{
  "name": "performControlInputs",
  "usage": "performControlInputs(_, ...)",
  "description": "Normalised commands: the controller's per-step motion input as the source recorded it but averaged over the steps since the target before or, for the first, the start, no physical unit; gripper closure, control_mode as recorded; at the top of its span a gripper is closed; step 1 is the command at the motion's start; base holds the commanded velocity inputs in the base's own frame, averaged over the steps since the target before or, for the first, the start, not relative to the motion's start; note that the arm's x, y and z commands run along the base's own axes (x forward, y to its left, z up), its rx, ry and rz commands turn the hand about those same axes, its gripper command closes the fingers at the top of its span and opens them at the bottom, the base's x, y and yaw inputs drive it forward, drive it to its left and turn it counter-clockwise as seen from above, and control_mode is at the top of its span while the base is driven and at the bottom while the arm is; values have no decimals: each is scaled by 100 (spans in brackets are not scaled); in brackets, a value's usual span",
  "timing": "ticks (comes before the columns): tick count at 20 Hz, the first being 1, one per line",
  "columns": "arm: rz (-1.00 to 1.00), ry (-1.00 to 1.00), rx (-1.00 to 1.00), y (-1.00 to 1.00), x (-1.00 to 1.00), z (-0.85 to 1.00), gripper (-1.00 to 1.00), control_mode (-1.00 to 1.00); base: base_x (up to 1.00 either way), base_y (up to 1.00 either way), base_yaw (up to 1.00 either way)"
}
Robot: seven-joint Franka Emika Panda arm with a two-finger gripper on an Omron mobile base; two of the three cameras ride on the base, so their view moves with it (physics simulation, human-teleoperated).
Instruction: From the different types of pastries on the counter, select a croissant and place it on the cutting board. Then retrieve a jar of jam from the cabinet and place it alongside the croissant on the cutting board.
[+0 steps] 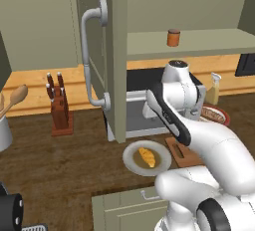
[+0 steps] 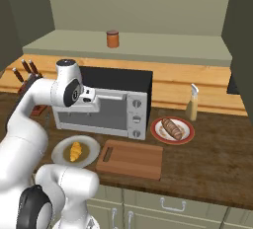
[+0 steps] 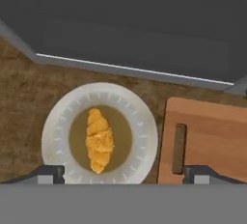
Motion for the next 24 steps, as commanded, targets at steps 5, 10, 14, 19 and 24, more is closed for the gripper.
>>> performControlInputs(5, 31, -1, -6, 54, 0, -64, -100, -100, 0, 0, 0)
performControlInputs(10, 18, 2, -1, 29, 0, -55, -100, -100, 0, 0, 0)
performControlInputs(14, -3, 10, -12, 3, 0, -51, -100, -100, 0, 0, 0)
performControlInputs(19, 0, 4, -2, 0, 1, -43, -100, -100, 0, 0, 0)
performControlInputs(24, 0, -3, 1, 0, 0, -46, -100, -100, 0, 0, 0)
